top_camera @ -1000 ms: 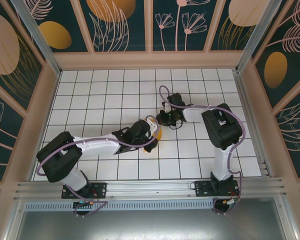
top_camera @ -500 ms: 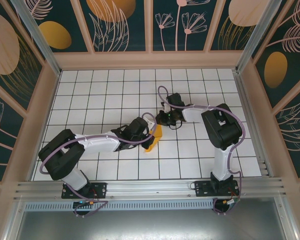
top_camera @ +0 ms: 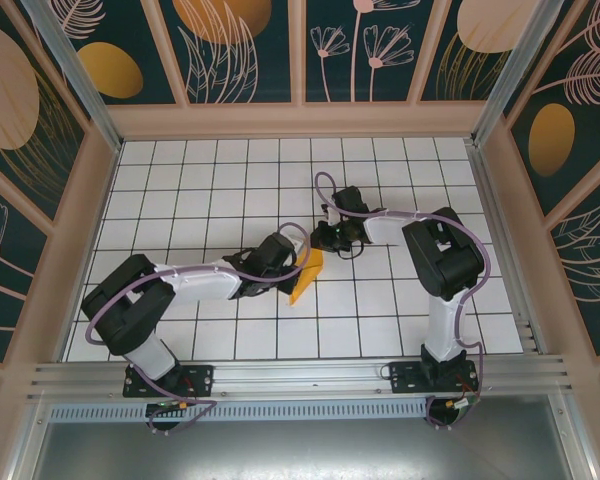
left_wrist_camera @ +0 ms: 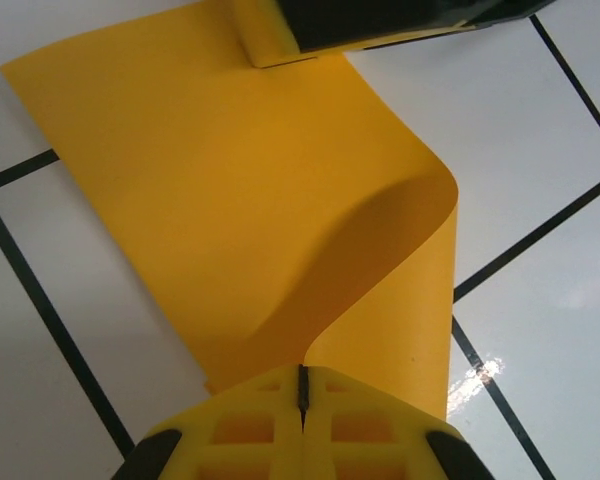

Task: Fold a paper plane with a square sheet of paper (pick it up from the middle)
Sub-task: Third fold the triangle at the center of the table.

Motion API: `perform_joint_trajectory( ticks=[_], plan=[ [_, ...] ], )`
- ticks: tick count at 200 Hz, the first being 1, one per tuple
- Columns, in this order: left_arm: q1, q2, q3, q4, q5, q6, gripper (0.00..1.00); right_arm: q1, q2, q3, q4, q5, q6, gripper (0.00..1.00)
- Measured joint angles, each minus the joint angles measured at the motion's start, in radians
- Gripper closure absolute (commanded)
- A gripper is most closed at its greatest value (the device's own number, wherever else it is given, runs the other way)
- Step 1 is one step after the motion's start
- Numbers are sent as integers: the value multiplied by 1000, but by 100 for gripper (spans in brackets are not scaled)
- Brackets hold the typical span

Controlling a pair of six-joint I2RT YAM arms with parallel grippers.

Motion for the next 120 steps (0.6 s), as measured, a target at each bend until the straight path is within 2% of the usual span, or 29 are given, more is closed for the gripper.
perform_joint_trajectory(
  ticks=[120],
  plan=[
    [3, 48, 10, 0, -19, 5, 100, 3, 0, -1, 2, 8, 3, 91]
  ],
)
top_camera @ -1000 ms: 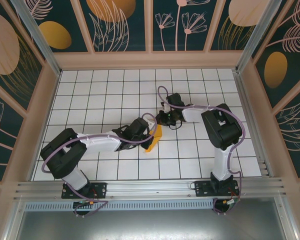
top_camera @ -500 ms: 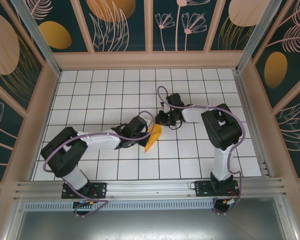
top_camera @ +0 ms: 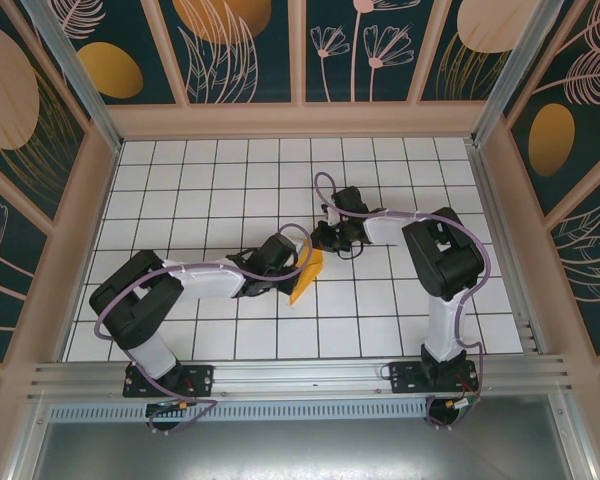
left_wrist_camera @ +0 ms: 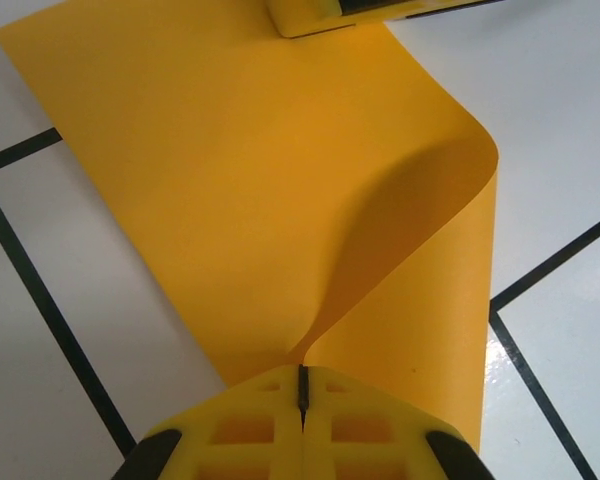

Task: Fold a paper plane with a square sheet of paper (pick it up from the middle)
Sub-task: Third fold the triangle at the center of the table.

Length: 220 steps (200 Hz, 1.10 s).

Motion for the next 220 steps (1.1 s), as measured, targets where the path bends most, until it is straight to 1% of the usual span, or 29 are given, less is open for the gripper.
perform_joint_trajectory(
  ticks=[70, 220],
  plan=[
    [0, 15, 42, -1, -14, 15, 100, 2, -3, -7, 11, 4, 5, 91],
    [0, 15, 26, -23, -10, -13, 100, 3, -6, -13, 18, 9, 16, 90]
  ],
)
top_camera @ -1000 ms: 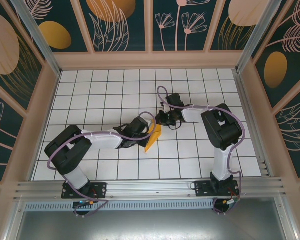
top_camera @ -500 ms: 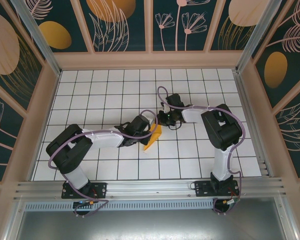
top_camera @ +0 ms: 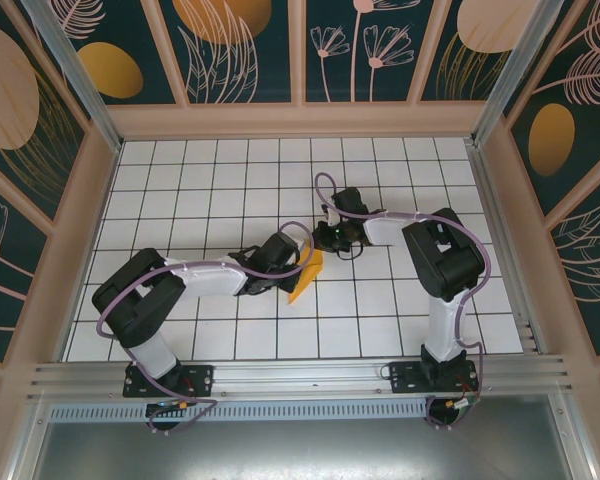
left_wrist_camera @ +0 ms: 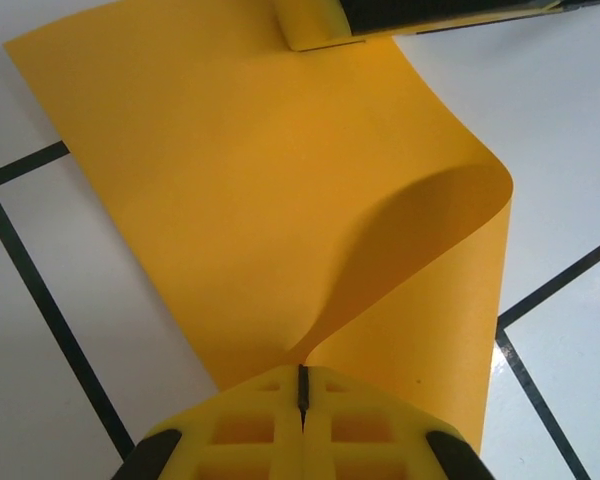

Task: Fold a paper plane with a square sheet of paper (pick it up from the middle)
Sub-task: Third fold the triangle at the center of the table.

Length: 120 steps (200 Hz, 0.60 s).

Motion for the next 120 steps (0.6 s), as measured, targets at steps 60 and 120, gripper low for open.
perform_joint_trajectory(
  ticks=[60, 120],
  plan=[
    [0, 1, 0, 0, -18, 0, 100, 0, 0, 0, 1, 0, 0, 90],
    [0, 24, 5, 1, -22, 0, 100, 0, 0, -1, 2, 1, 0, 90]
  ],
)
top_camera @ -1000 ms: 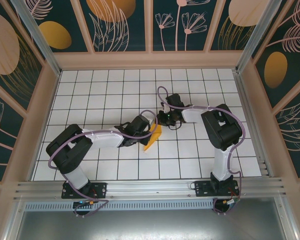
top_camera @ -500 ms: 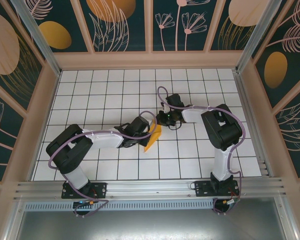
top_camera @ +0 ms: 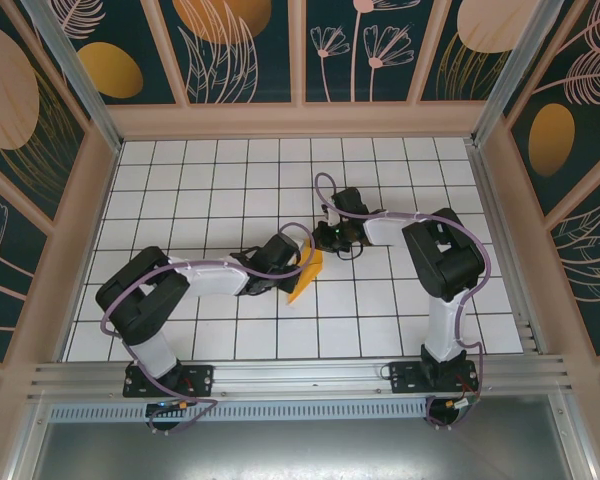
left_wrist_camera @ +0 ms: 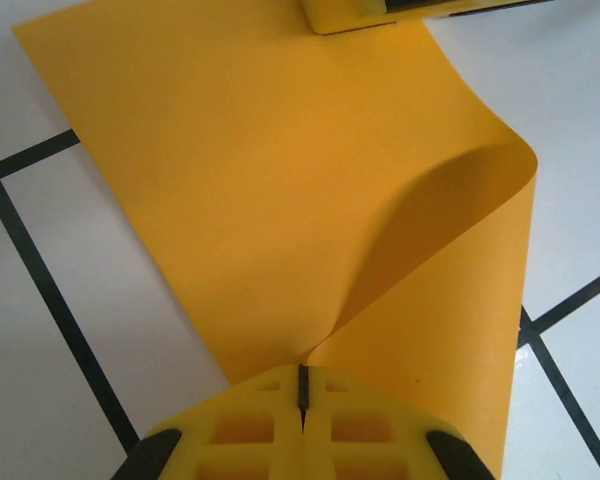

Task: Fold a paper plane with a square sheet of paper (pick it up from the middle)
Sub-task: Third fold the triangle at the center of the table.

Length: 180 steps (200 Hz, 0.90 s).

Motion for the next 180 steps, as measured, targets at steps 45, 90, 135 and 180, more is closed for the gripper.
perform_joint_trajectory(
  ticks=[45, 90, 135, 180],
  plan=[
    [0, 6, 6, -1, 0, 0, 100, 0, 0, 0, 1, 0, 0, 89],
    [0, 6, 6, -1, 0, 0, 100, 1, -7, -1, 0, 0, 12, 87],
    [0, 6, 6, 0, 1, 0, 100, -2, -153, -94, -7, 24, 66, 89],
    [4, 11, 8, 5, 16, 1, 100, -1, -463, -367, 160, 30, 209, 100]
  ],
)
